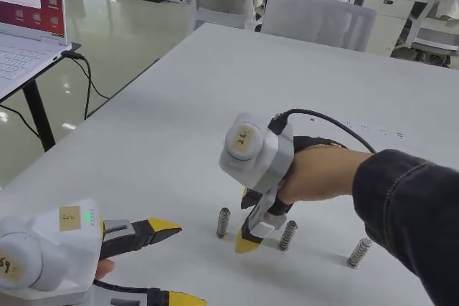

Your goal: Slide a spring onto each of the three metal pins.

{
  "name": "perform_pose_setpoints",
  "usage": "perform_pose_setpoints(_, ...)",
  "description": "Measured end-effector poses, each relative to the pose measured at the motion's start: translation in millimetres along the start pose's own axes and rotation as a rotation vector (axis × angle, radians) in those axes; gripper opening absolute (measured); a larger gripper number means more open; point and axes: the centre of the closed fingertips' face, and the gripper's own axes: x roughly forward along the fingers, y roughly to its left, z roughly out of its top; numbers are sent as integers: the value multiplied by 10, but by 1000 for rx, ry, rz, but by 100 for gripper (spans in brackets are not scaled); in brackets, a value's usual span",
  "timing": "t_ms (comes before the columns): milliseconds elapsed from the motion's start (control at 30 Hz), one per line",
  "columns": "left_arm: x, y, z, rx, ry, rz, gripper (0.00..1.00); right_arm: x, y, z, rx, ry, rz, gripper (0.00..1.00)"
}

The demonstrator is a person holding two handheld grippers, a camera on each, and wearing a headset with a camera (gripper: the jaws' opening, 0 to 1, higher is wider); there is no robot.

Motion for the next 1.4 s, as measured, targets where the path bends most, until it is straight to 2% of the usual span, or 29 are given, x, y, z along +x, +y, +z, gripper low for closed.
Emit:
perform_pose_setpoints(600, 34, -33, 39, 2, -1, -7, 56, -125, -20, -197, 74, -76, -48, 67)
perform_pose_setpoints(767, 43, -40, 53, 3, 0, -8, 56, -183, -53, -226, 105, -115, -68, 72)
perform_pose_setpoints(1067, 70, -16, 81, 5, -3, -9, 56, -258, -72, -295, 147, -168, -95, 78)
perform_pose_setpoints(1400, 81, -9, 85, 6, -3, -12, 56, -395, -146, -378, 211, -239, -149, 81)
